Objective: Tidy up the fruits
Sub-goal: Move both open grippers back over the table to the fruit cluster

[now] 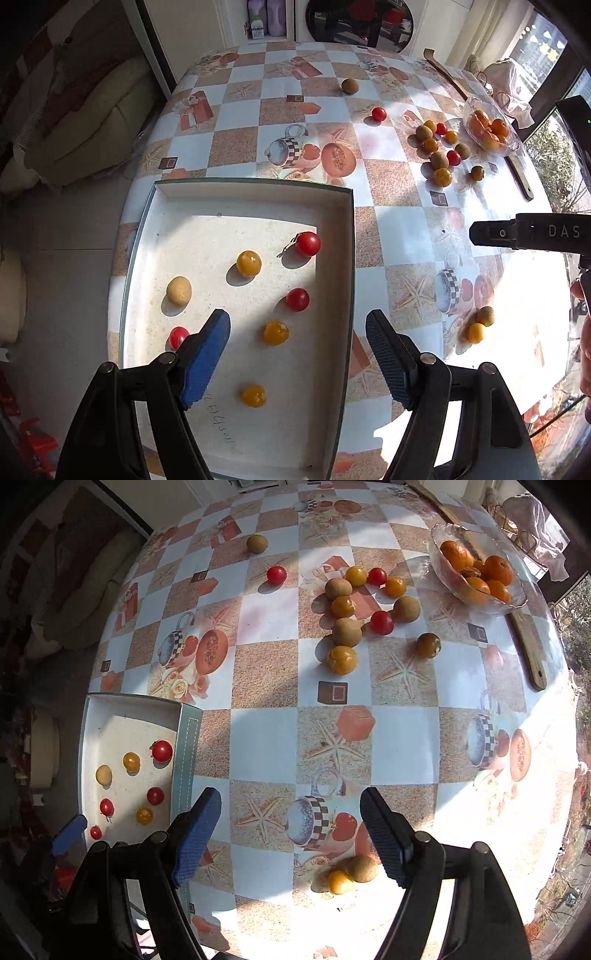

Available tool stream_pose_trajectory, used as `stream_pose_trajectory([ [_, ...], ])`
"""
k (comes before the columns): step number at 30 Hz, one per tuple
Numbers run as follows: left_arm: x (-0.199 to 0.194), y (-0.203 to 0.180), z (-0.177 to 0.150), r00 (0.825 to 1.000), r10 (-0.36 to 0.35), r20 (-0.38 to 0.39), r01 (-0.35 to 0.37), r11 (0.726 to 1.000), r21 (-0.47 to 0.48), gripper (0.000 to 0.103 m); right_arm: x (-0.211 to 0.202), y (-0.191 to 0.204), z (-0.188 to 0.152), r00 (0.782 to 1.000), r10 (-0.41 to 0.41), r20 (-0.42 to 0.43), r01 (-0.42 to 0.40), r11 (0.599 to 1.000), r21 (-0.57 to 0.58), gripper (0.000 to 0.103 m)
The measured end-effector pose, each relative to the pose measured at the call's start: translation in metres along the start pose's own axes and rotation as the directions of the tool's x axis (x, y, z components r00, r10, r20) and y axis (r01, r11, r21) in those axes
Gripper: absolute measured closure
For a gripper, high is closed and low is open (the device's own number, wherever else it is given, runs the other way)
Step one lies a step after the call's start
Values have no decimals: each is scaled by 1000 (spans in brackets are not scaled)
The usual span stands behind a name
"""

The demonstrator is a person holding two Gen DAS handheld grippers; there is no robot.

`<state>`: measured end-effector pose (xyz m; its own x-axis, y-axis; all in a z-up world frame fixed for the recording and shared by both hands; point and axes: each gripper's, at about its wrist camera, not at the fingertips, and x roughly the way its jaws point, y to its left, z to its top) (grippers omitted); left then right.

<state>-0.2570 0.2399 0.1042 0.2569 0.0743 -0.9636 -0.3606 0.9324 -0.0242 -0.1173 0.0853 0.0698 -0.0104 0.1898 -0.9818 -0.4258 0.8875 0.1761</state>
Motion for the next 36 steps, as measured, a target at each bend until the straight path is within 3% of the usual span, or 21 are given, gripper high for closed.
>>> stream_pose_trajectory([
  [7, 20, -67, 61, 994, -107, -18, 107, 994, 13, 26, -4, -81, 18, 998, -54, 28, 50, 990, 130, 22],
  [12, 58, -106, 93, 994, -107, -27, 107, 994, 24, 26, 3, -106, 39, 997, -61, 47, 53, 987, 152, 22],
  [19, 101, -128, 115, 995, -91, -39, 92, 995, 27, 26, 20, -120, 68, 997, -41, 69, 30, 987, 156, 23],
  [24, 117, -134, 122, 997, -71, -43, 73, 996, 43, 26, 34, -121, 87, 998, -12, 61, 4, 990, 142, 41],
  [27, 120, -137, 124, 998, -50, -35, 52, 997, 52, 26, 39, -120, 93, 998, -9, 63, 1, 991, 131, 46],
  [31, 124, -140, 126, 999, -34, -37, 36, 998, 58, 41, 41, -113, 99, 998, 3, 64, -10, 994, 111, 57],
  [33, 122, -143, 128, 999, -35, -24, 36, 997, 74, 61, 42, -109, 101, 998, -2, 58, -4, 995, 100, 77],
  [34, 121, -144, 129, 999, -39, -23, 41, 996, 83, 73, 43, -106, 101, 998, -8, 55, 3, 996, 93, 80],
  [36, 121, -145, 132, 997, -71, -30, 74, 994, 84, 77, 42, -104, 99, 998, -14, 58, 9, 996, 89, 80],
])
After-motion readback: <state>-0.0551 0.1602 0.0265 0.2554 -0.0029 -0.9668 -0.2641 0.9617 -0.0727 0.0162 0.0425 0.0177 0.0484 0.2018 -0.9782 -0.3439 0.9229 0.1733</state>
